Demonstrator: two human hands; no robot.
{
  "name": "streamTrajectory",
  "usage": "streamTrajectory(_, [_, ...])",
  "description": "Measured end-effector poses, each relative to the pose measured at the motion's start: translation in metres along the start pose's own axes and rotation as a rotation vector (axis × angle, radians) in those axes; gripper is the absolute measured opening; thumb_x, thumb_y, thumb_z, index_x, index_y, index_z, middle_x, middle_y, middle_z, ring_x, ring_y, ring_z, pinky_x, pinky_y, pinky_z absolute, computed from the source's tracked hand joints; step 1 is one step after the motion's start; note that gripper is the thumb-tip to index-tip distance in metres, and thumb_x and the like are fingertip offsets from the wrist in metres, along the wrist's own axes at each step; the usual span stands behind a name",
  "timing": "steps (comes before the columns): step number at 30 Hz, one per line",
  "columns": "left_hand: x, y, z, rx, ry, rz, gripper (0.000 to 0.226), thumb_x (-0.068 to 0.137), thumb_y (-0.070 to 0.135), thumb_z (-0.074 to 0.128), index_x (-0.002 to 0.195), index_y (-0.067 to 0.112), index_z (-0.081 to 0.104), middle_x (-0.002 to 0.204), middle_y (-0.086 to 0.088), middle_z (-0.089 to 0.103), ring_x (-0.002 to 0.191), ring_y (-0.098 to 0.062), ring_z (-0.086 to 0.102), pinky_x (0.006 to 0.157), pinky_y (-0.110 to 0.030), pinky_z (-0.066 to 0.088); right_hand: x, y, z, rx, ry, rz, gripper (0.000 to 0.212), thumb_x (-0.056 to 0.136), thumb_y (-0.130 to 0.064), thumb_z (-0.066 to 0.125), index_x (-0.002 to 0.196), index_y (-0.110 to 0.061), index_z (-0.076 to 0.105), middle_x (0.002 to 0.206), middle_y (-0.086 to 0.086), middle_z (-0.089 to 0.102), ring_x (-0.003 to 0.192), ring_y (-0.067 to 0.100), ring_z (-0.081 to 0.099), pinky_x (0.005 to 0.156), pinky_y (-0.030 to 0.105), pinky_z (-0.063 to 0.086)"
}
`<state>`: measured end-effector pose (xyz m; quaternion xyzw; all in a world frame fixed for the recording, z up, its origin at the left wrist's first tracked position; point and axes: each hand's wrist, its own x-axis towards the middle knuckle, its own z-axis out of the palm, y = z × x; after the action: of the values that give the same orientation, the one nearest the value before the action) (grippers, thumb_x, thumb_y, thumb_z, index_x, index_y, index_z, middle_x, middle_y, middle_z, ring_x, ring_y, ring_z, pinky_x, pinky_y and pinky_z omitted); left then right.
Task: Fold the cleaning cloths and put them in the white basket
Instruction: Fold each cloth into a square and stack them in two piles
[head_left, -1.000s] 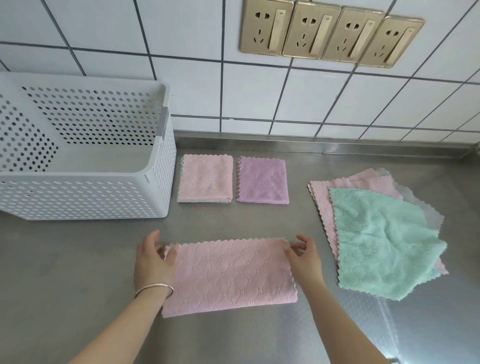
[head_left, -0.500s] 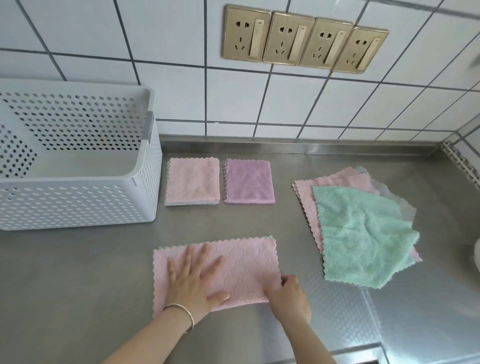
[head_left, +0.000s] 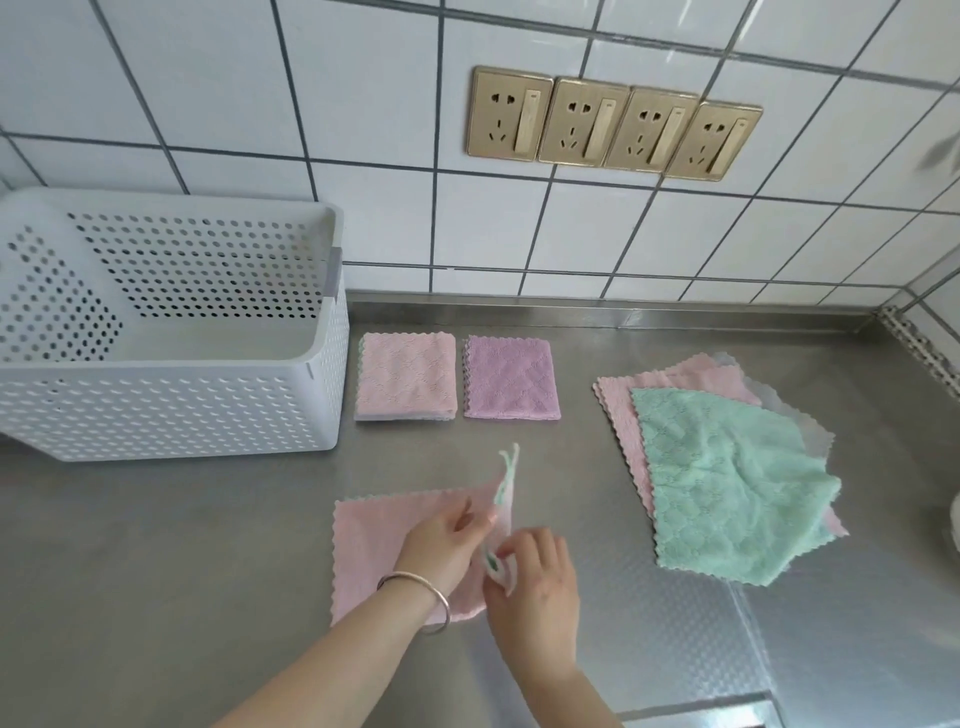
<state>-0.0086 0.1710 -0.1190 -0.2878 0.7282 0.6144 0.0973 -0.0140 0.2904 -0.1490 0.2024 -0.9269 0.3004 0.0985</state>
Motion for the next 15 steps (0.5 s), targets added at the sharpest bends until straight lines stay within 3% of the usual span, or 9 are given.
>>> streamTrajectory(3, [-0.002,-0.007,-0.015,-0.105,0.183,-0.053,0.034,0.083,0.032,0.058,0.058,0.015,0.045,0.055,0.000,0.042,0.058,-0.021,0.040,0.062,-0.031,0.037,-0.005,-0.026,0.008,0.025,-0.012,-0.267,0.010,0.064,-0.017,0.055,0.073,-0.019,0.051,0.082,-0.001,0.058,0.071,0.018,0.042,0.061,0.027,0.031])
streamTrajectory(5, [-0.002,-0.016,-0.032,-0.038,0.301,-0.056,0.039,0.087,0.019,0.054,0.054,0.014,0.035,0.054,-0.002,0.035,0.059,-0.020,0.033,0.059,-0.031,0.029,-0.011,-0.037,0.016,0.043,-0.055,-0.365,0.025,0.059,-0.016,0.054,0.084,-0.019,0.052,0.097,-0.002,0.055,0.078,0.018,0.044,0.065,0.025,0.031])
streamTrajectory(7, [0.000,-0.028,-0.049,-0.023,0.344,-0.072,0.036,0.090,0.015,0.050,0.056,0.011,0.038,0.058,-0.005,0.038,0.061,-0.021,0.035,0.061,-0.033,0.030,-0.016,-0.039,0.025,0.042,-0.128,-0.360,0.050,0.054,-0.017,0.051,0.104,-0.018,0.052,0.117,-0.002,0.054,0.096,0.018,0.048,0.075,0.023,0.036])
streamTrajectory(10, [0.006,-0.045,-0.067,-0.028,0.336,-0.138,0.019,0.091,0.017,0.045,0.084,0.004,0.056,0.077,-0.012,0.054,0.073,-0.025,0.046,0.070,-0.033,0.037,-0.021,-0.033,0.039,-0.049,-0.283,-0.306,0.071,0.059,-0.016,0.038,0.130,-0.018,0.045,0.136,0.001,0.051,0.124,0.017,0.041,0.094,0.026,0.034])
streamTrajectory(15, [0.014,-0.067,-0.077,0.025,0.333,-0.211,0.034,0.093,0.014,0.040,0.124,0.015,0.052,0.122,-0.012,0.060,0.108,-0.031,0.055,0.085,-0.031,0.039,-0.029,-0.018,0.057,-0.176,-0.440,-0.266,0.075,0.062,-0.014,0.031,0.135,-0.021,0.045,0.142,-0.001,0.046,0.132,0.017,0.032,0.102,0.032,0.027])
